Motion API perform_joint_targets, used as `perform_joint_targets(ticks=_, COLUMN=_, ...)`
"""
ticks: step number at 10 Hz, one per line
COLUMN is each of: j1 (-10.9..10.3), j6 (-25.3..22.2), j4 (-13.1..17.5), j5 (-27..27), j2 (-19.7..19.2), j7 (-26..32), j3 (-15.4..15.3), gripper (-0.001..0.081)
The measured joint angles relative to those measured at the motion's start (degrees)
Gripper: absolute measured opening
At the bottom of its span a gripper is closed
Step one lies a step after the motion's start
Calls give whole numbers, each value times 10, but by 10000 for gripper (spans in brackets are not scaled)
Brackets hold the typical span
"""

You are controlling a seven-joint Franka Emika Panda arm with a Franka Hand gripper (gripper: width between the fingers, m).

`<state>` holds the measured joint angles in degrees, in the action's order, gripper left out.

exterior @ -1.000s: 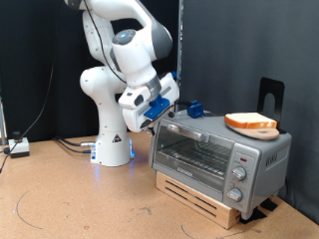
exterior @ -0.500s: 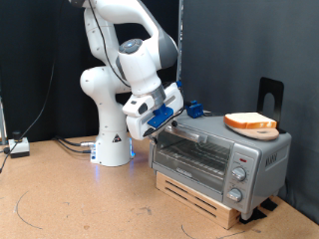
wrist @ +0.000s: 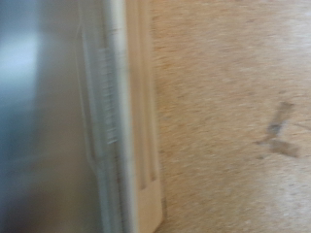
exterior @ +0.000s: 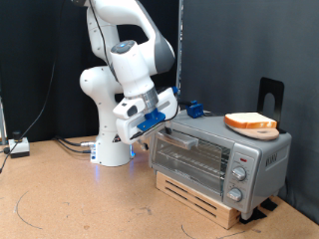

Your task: Make a piece of toast with the oven

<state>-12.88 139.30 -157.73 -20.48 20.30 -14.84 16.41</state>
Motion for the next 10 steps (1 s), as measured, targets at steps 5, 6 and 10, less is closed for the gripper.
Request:
perform_joint_targets(ticks=5, j1=2, j6=52, j4=63, j5=-44, j2=-125, j7=40, j3=11, gripper=809)
perform_joint_targets(ticks=6, j1=2, j6=52, j4=78, j5=-65, j2=-142, j7=62, j3=13, gripper=809)
perform_joint_targets(ticks=10, j1=2, j6=40, j4=104, j5=-121, j2=-175, j7=127, j3=18, gripper=809)
